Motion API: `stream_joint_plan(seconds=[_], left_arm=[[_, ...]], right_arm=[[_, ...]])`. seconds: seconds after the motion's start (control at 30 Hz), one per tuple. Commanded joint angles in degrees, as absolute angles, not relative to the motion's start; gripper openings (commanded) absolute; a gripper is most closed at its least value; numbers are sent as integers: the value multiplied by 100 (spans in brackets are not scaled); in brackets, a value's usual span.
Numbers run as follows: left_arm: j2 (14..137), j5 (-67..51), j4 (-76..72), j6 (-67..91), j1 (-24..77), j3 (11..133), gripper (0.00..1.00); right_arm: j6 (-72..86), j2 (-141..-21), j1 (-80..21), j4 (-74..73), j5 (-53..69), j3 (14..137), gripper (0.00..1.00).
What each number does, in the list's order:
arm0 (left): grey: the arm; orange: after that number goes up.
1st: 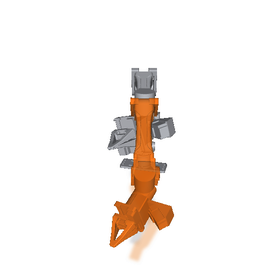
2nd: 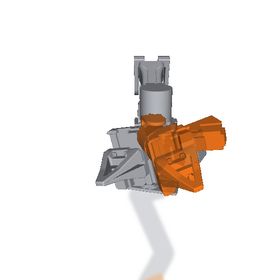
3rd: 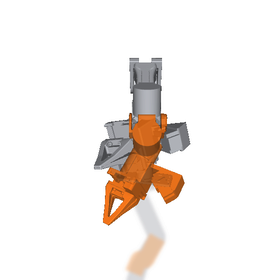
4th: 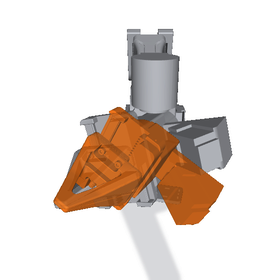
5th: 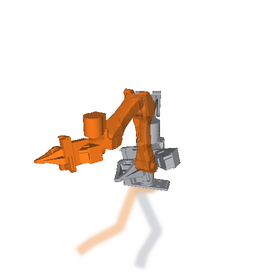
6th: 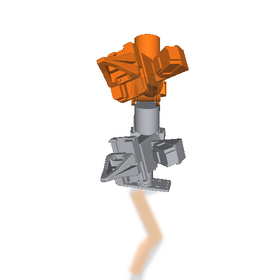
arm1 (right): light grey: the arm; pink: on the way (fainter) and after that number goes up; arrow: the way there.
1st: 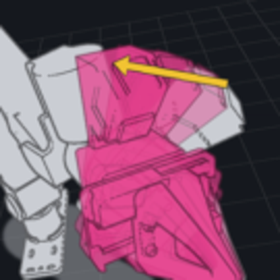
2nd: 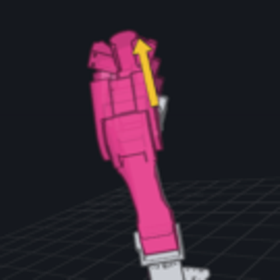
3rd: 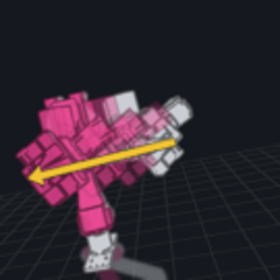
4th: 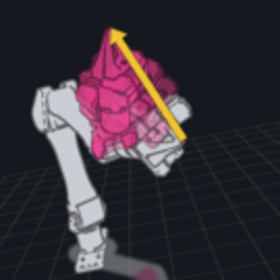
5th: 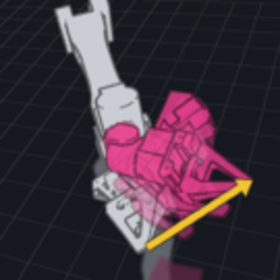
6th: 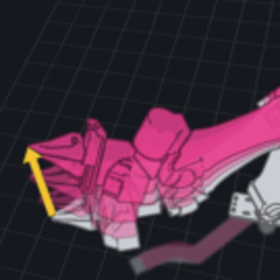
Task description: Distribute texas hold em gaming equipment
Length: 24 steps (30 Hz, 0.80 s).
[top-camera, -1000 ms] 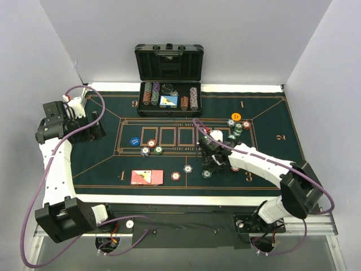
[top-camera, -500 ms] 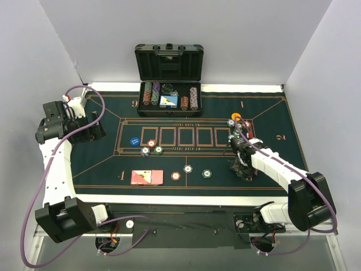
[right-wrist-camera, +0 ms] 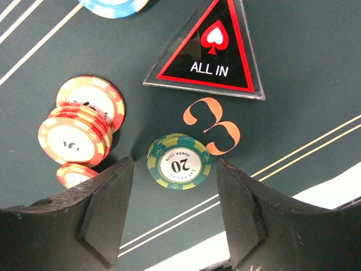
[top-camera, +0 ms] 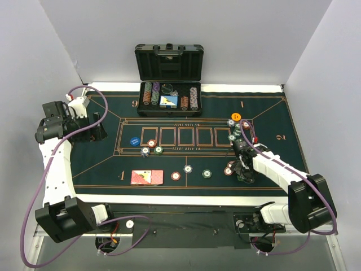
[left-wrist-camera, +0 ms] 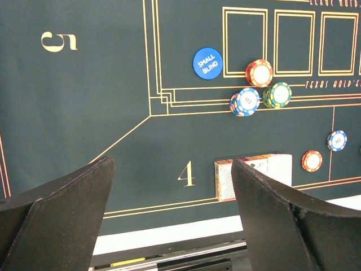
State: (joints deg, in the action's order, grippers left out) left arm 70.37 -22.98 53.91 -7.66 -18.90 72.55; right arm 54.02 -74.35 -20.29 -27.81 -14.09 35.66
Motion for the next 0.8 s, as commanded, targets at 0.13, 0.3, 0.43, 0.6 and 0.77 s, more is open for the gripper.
stream_joint_plan(seconds=[0.13, 0.3, 0.43, 0.6, 0.77], left_arm=[[7163, -2979, 5669, -1581, -1776, 7277, 96], [7146, -2927, 5713, -1792, -1346, 7155, 96], [7049, -2646, 5713, -2205, -618, 6892, 96], [6838, -2680, 5792, -3171, 429, 6356, 96], [6601, -3058, 5705, -4401, 887, 5836, 96]], right_arm=[[5432, -6970, -2021, -3181, -1476, 3752, 59], [5335, -6452, -2030, -3498, -1530, 4121, 59], [5230, -6275, -2065, -3612, -1433, 4438, 59], [4949, -6345, -2074, -3446, -1056, 4676, 62], [4659, -6390, -2074, -3016, -458, 4728, 62]])
